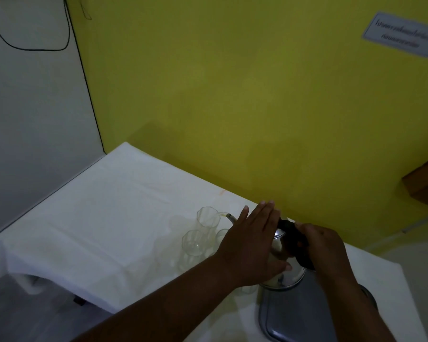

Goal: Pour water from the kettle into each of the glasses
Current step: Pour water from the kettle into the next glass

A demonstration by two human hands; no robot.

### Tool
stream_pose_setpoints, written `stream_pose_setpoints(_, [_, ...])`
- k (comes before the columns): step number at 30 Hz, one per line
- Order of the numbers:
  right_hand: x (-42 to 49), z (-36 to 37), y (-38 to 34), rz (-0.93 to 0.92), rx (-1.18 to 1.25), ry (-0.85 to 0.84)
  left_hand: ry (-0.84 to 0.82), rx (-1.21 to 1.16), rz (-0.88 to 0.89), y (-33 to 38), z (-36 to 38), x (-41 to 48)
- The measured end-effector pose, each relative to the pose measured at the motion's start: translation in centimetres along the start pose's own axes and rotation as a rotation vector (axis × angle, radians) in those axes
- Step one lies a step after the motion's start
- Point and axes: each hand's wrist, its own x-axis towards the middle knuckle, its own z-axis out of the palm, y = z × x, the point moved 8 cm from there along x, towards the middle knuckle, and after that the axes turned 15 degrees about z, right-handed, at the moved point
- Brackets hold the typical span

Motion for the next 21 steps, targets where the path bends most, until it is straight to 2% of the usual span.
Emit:
stream_pose_setpoints(13, [-0.5,-0.4,-0.2,-0.025,-0.116,0.035,0.017,-0.018,0.016,0.6,-0.3,-0.3])
stream_pose_setpoints(21, [-1.2,-0.8,-0.6,-0.025,-0.081,0.061,0.012,-0.020,0.029,0.9,-0.6,-0.2])
